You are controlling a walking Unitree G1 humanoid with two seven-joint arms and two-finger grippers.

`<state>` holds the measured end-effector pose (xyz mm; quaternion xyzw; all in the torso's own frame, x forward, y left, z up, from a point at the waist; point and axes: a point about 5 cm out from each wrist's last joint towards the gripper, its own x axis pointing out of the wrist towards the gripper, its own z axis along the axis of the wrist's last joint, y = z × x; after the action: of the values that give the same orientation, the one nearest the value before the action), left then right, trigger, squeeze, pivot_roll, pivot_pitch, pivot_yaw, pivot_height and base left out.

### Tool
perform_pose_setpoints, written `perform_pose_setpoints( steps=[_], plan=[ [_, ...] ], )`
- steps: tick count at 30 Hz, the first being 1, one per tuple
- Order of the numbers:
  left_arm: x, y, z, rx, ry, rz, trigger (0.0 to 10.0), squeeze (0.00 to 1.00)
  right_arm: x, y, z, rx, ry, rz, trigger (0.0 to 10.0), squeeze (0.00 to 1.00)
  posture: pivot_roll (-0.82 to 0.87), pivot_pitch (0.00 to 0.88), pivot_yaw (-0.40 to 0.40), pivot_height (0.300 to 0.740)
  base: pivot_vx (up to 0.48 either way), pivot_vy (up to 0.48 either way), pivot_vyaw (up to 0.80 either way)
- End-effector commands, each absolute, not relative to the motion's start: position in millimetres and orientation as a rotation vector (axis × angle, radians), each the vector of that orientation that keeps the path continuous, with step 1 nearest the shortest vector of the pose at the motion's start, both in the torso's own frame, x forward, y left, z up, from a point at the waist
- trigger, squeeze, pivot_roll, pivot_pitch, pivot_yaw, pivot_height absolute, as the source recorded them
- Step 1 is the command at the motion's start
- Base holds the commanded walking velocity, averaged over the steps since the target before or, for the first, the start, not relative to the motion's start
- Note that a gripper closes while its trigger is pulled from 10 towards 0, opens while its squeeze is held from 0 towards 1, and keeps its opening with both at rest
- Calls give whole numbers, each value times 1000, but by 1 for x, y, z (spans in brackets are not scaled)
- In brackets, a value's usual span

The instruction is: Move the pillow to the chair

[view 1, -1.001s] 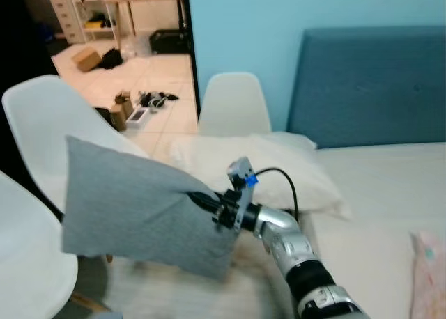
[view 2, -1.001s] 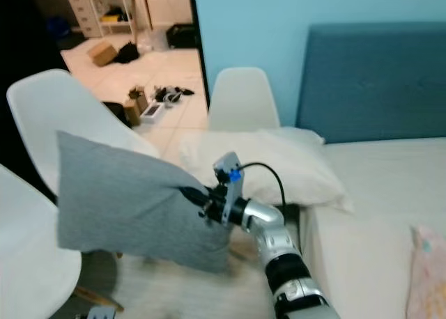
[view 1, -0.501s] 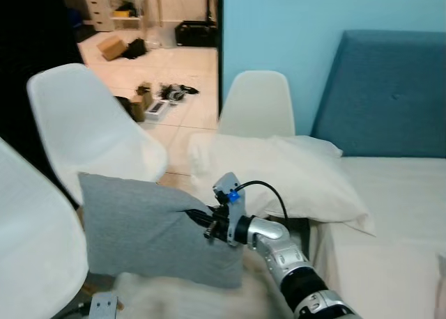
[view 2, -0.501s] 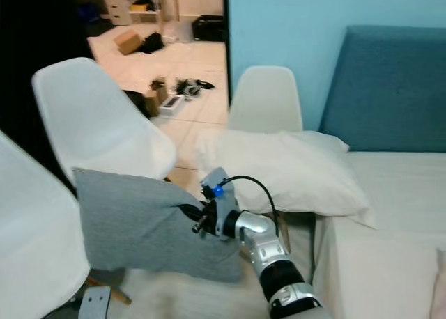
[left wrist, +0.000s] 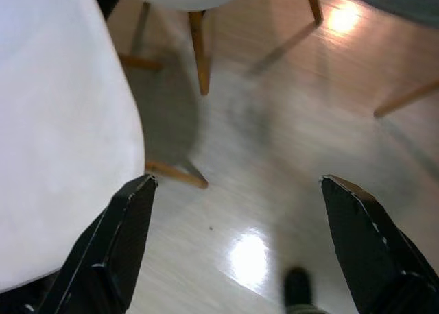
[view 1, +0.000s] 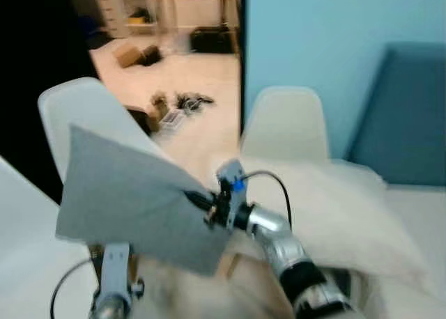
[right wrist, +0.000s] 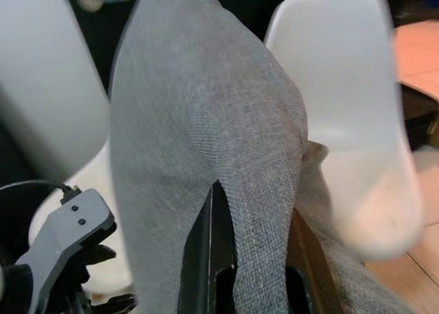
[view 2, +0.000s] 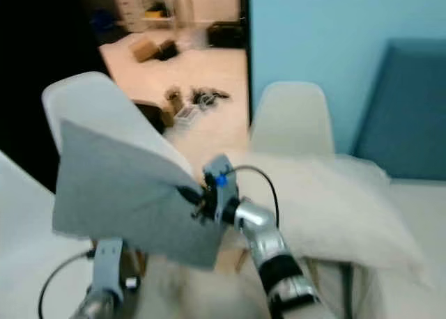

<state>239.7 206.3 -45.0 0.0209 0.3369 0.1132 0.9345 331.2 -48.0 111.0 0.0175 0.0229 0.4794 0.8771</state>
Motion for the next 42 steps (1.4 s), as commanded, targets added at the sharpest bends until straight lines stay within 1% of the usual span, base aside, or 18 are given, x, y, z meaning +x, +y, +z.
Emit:
perform_pose_setpoints(
  steps=[1,4,7,10,12,13,15,17,25,27,31,36,42],
  plan=[
    [233,213,-48,49,704,250,10000,0,333,-36,125,45,-27,1021,10000,0,-57,28,45,740,435,0,800],
    [237,213,-45,45,678,243,10000,0,339,-38,127,74,-21,942,10000,0,-52,23,45,740,433,0,0],
    [240,212,-43,43,659,229,10000,0,342,-40,127,65,-14,913,10000,0,-51,22,46,740,434,0,0],
    [258,200,-30,25,573,156,10000,0,346,-42,129,78,-18,872,10000,0,-45,24,47,740,433,0,0],
    [258,200,-30,25,573,156,10000,0,346,-42,129,78,-18,872,10000,0,-45,24,47,740,431,0,0],
    [269,194,-21,23,521,130,10000,0,347,-42,131,103,-17,870,10000,0,-42,25,47,740,431,0,-800],
    [271,192,-19,24,508,124,10000,0,347,-42,131,109,-17,868,10000,0,-42,25,47,740,431,0,-800],
    [280,188,-12,6,479,118,10000,0,347,-41,130,119,-6,855,10000,0,-42,27,48,740,431,0,-281],
    [283,181,-10,14,468,104,10000,0,345,-36,124,83,20,853,10000,0,-45,33,55,740,419,0,0],
    [282,180,-12,40,480,107,10000,0,345,-36,122,75,33,860,10000,0,-45,35,55,740,341,0,0],
    [279,181,-14,51,489,111,10000,0,345,-36,117,59,70,850,10000,0,-43,40,58,740,0,0,0],
    [276,186,-16,70,489,139,10000,0,344,-35,115,70,88,853,10000,0,-40,42,58,715,0,0,0],
    [278,189,-12,96,474,150,10000,0,344,-34,115,71,88,860,10000,0,-38,46,57,700,0,0,0]
  ],
)
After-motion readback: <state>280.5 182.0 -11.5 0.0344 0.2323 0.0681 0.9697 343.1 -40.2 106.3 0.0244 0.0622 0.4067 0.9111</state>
